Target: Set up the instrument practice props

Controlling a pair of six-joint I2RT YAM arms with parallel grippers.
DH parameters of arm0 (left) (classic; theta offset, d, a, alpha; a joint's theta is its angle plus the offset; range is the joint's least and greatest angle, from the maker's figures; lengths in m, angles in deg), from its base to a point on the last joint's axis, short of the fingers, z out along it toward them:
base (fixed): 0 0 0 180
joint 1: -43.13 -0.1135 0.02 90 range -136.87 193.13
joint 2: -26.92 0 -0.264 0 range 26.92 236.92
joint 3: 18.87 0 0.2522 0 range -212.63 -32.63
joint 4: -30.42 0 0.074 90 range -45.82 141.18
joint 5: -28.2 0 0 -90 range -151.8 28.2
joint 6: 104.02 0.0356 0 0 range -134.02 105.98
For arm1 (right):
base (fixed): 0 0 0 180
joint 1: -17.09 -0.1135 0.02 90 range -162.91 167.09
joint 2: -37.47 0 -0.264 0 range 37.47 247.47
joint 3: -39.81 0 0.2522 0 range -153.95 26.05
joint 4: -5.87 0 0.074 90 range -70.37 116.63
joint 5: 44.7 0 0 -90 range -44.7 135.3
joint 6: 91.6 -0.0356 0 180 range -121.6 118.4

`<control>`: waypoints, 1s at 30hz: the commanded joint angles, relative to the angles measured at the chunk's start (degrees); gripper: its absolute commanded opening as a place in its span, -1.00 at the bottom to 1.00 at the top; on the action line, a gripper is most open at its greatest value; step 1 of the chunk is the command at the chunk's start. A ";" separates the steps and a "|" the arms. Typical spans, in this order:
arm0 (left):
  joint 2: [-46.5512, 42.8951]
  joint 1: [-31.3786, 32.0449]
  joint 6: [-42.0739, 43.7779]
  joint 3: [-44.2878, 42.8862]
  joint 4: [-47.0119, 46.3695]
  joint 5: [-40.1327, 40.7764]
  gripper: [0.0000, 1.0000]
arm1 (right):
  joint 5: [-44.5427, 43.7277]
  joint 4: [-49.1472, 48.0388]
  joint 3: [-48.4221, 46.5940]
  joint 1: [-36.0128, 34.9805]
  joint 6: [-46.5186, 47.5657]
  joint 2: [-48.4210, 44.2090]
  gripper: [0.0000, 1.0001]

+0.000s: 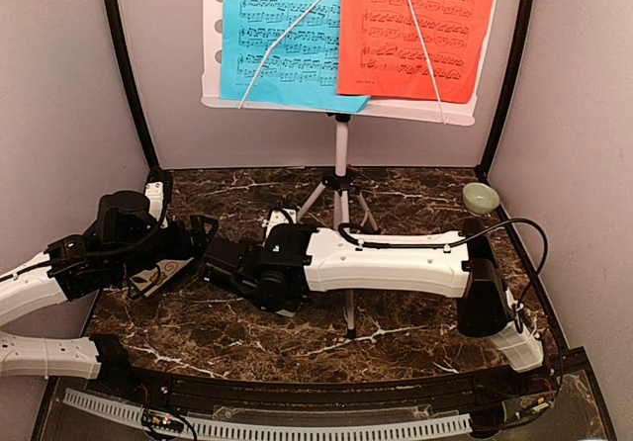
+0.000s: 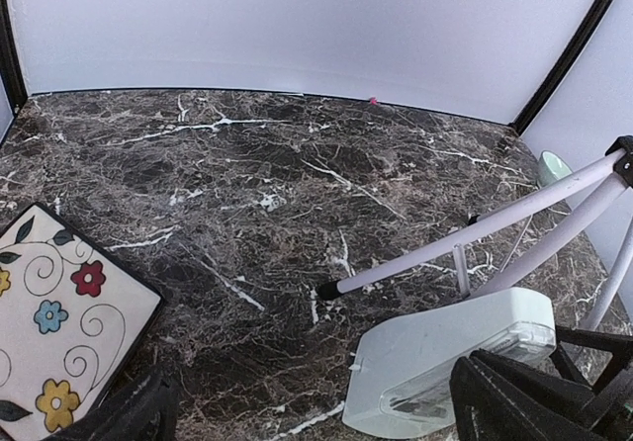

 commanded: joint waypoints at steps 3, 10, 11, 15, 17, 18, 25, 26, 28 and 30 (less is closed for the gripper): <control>-0.66 -0.38 0.26 -1.06 1.09 1.45 0.97 | -0.83 1.05 0.33 2.31 -3.65 2.20 0.98; -0.12 -0.42 0.28 -0.75 1.10 1.52 0.97 | -0.33 -7.22 3.80 2.12 5.20 0.63 0.39; -0.19 -0.47 0.29 -0.78 1.18 1.52 0.97 | -0.18 -8.72 5.38 1.86 6.63 -0.37 0.32; -0.30 -0.56 1.01 -0.85 0.92 1.27 0.97 | 1.34 -16.65 14.13 1.53 14.30 -5.74 0.19; 0.02 -0.60 1.40 -0.96 0.70 0.97 0.97 | 3.62 -23.50 20.05 1.47 20.66 -9.22 0.18; 0.24 -0.65 1.63 -1.04 0.62 0.65 0.97 | 4.94 -28.31 23.14 1.47 24.92 -10.97 0.18; 0.77 -0.82 5.73 0.14 -1.86 -8.07 0.97 | 19.28 -51.99 42.39 1.73 48.20 -23.10 0.13; 0.57 -0.82 6.92 1.14 -2.75 -10.07 0.97 | 21.54 -54.04 44.75 1.94 50.52 -24.55 0.13; 0.29 -0.89 7.93 2.99 -4.88 -14.36 0.97 | 25.23 -55.79 46.69 2.27 54.49 -25.70 0.12; 0.38 -0.91 8.82 5.38 -7.22 -18.85 0.95 | 27.99 -56.40 47.64 2.62 57.34 -26.26 0.13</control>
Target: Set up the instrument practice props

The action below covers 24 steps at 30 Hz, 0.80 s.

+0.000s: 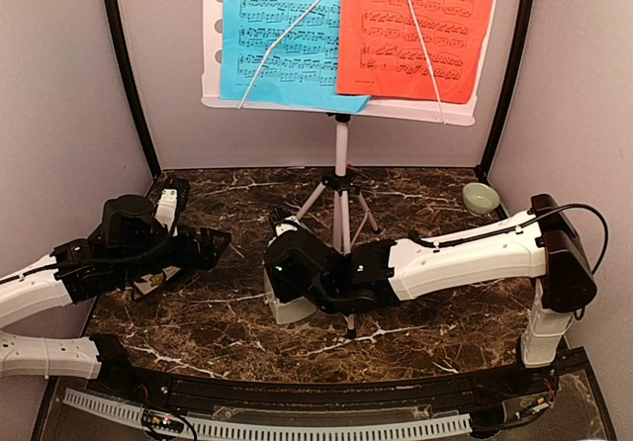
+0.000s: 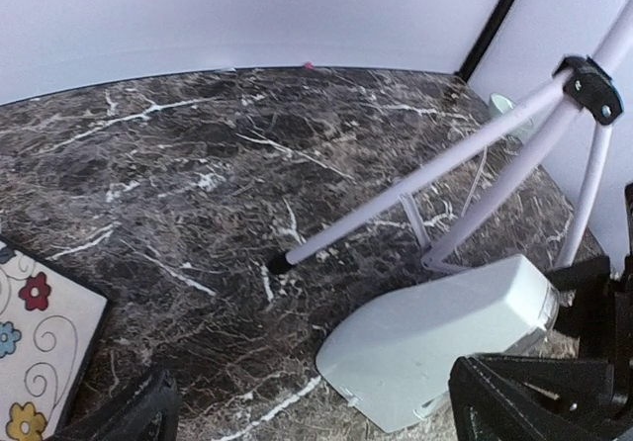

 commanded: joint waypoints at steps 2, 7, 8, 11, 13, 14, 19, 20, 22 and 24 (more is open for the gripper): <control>-0.02 -0.32 3.68 7.03 -7.73 -14.64 0.92 | 11.87 -8.23 3.31 0.96 14.42 -2.09 0.13; -2.05 -0.32 2.97 17.92 -18.42 -21.38 0.85 | 17.57 -9.82 5.73 2.14 17.40 -4.01 0.14; -3.08 -0.28 3.46 20.22 -20.72 -21.89 0.85 | 18.64 -10.29 6.44 2.41 17.66 -4.57 0.14; -4.90 -0.23 5.31 24.82 -23.75 -21.76 0.81 | 21.60 -11.27 8.38 3.50 18.35 -6.13 0.06; -4.59 0.17 6.33 26.22 -24.16 -20.83 0.77 | 23.80 -11.87 9.41 4.22 18.76 -7.03 0.01; -3.94 0.65 6.94 26.53 -24.44 -20.53 0.75 | 24.98 -12.44 9.97 4.55 19.08 -7.58 -0.01; 0.61 4.17 12.19 28.72 -29.85 -17.96 0.77 | 30.83 -13.71 11.08 5.99 19.99 -8.33 -0.03; 1.24 4.30 12.60 29.08 -31.69 -18.65 0.78 | 31.46 -13.64 10.94 6.06 20.25 -8.27 -0.04; 3.03 4.47 14.20 29.41 -33.67 -19.20 0.80 | 31.54 -13.41 10.66 6.13 20.43 -8.25 -0.05; 5.25 4.60 15.39 29.19 -34.85 -19.55 0.81 | 31.74 -13.36 10.38 6.21 20.47 -8.25 -0.06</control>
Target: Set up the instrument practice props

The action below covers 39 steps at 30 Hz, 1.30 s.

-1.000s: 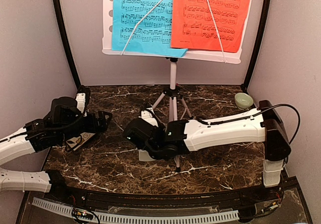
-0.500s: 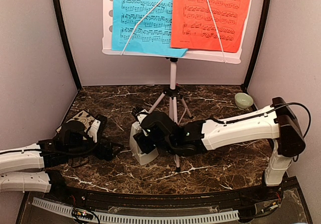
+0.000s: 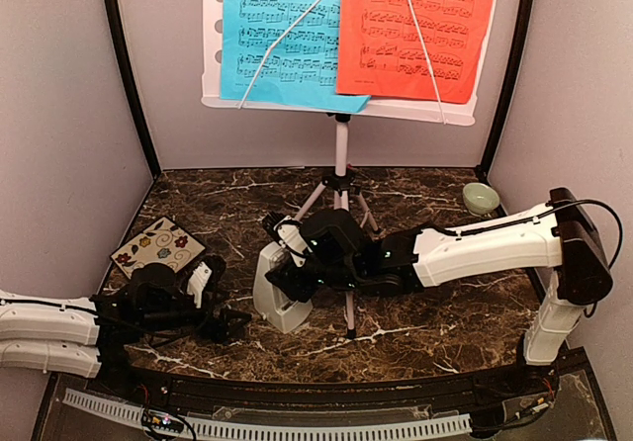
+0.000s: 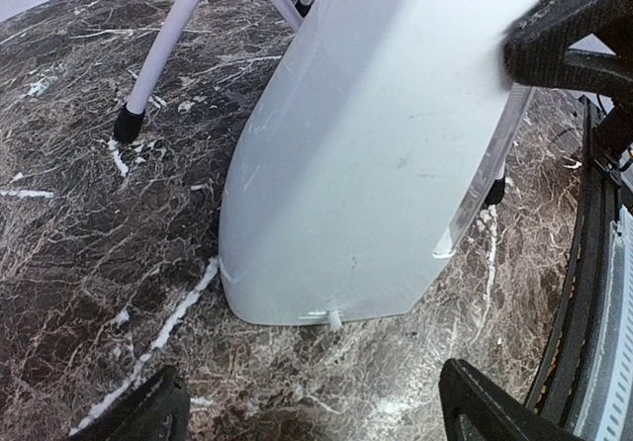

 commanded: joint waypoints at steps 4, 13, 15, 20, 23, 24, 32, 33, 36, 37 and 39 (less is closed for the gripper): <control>9.74 1.58 6.37 -0.66 -8.84 0.65 0.91 | 4.82 -1.05 -0.31 -0.05 0.13 -0.92 -0.06; 24.13 2.51 9.35 -3.42 -16.60 2.36 0.95 | 6.15 -1.27 -0.88 -0.05 0.13 -0.52 -0.06; 25.51 2.51 9.85 -3.98 -17.70 3.25 0.93 | 6.35 -1.05 -1.11 0.03 0.08 -0.42 -0.06; 29.50 2.51 11.18 -5.48 -19.04 5.67 0.93 | 6.60 -1.46 -1.05 -0.06 -0.92 -0.23 -0.06; 30.87 2.51 11.59 -5.53 -20.58 6.79 0.93 | 6.97 -2.08 -0.82 -0.05 -1.79 -0.08 -0.05; 31.09 2.51 11.93 -5.72 -20.57 6.83 0.90 | 7.12 -2.28 -0.70 0.01 -1.95 -0.07 -0.05; 30.04 2.43 12.39 -4.75 -19.81 8.40 0.49 | 8.87 -3.23 -0.51 -0.01 -2.45 0.37 -0.06; 29.77 2.43 12.26 -4.44 -19.70 8.68 0.40 | 9.08 -3.30 -0.50 -0.01 -2.49 0.39 -0.06; 28.78 2.35 12.11 -3.91 -19.19 9.35 0.27 | 9.70 -3.62 -0.58 -0.06 -2.94 0.57 -0.06; 28.31 2.34 11.97 -3.71 -18.97 9.65 0.25 | 9.94 -3.78 -0.59 -0.01 -3.30 0.62 -0.06; 26.90 2.34 11.43 -3.38 -18.71 9.95 0.23 | 10.24 -3.99 -0.67 -0.18 -3.78 0.72 -0.06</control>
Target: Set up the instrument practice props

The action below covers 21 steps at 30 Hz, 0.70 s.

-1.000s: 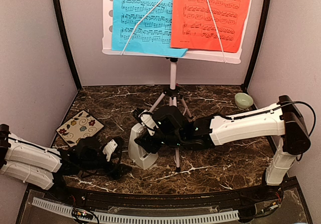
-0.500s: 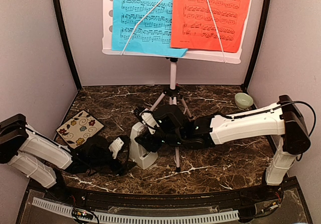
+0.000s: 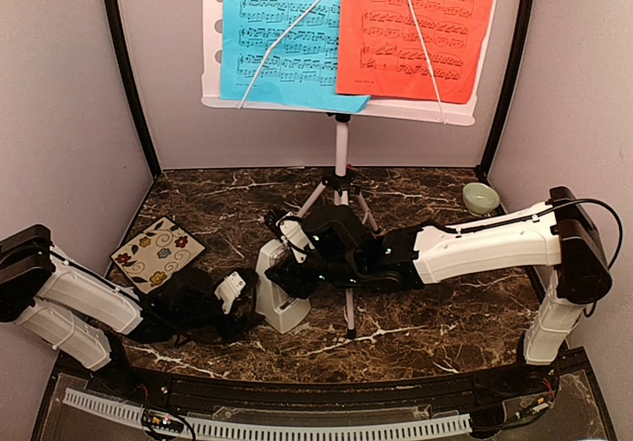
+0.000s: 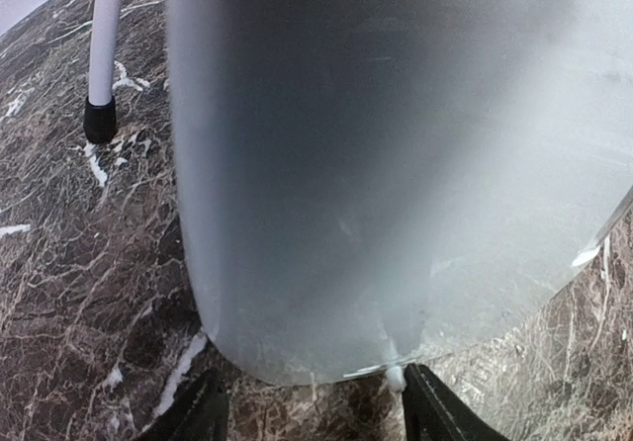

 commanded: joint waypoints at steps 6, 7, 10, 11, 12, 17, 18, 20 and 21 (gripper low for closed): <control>-7.17 -1.68 -1.22 1.72 1.29 4.00 0.05 | 7.79 -3.79 -0.62 -1.57 -3.04 0.70 -0.07; -7.44 -1.78 -1.20 1.51 1.64 4.02 0.05 | 7.67 -3.80 -0.74 -1.65 -3.25 0.75 -0.07; -8.62 -1.80 -2.40 1.07 2.89 3.62 0.30 | 6.51 -3.02 -1.76 -1.69 -4.30 1.04 0.19; -9.35 -1.80 -2.80 0.94 3.60 3.59 0.43 | 6.28 -2.74 -2.18 -1.77 -4.62 1.13 0.32; -10.29 -1.80 -3.23 0.84 4.29 3.28 0.53 | 6.02 -2.52 -2.54 -1.88 -5.13 1.18 0.43; -15.63 -1.72 -6.77 -0.35 10.05 1.97 0.75 | 5.96 -1.94 -3.64 -3.02 -6.85 1.67 0.88; -16.80 -1.71 -7.76 -0.41 11.29 1.88 0.76 | 6.21 -1.78 -3.65 -3.13 -7.03 1.53 0.96; -19.51 -1.64 -11.27 -0.05 14.34 2.21 0.75 | 6.55 -1.50 -2.52 -3.05 -7.37 0.25 1.00; -20.82 -1.58 -12.96 0.87 14.68 2.22 0.73 | 6.46 -1.38 -1.58 -2.76 -7.44 -1.03 1.00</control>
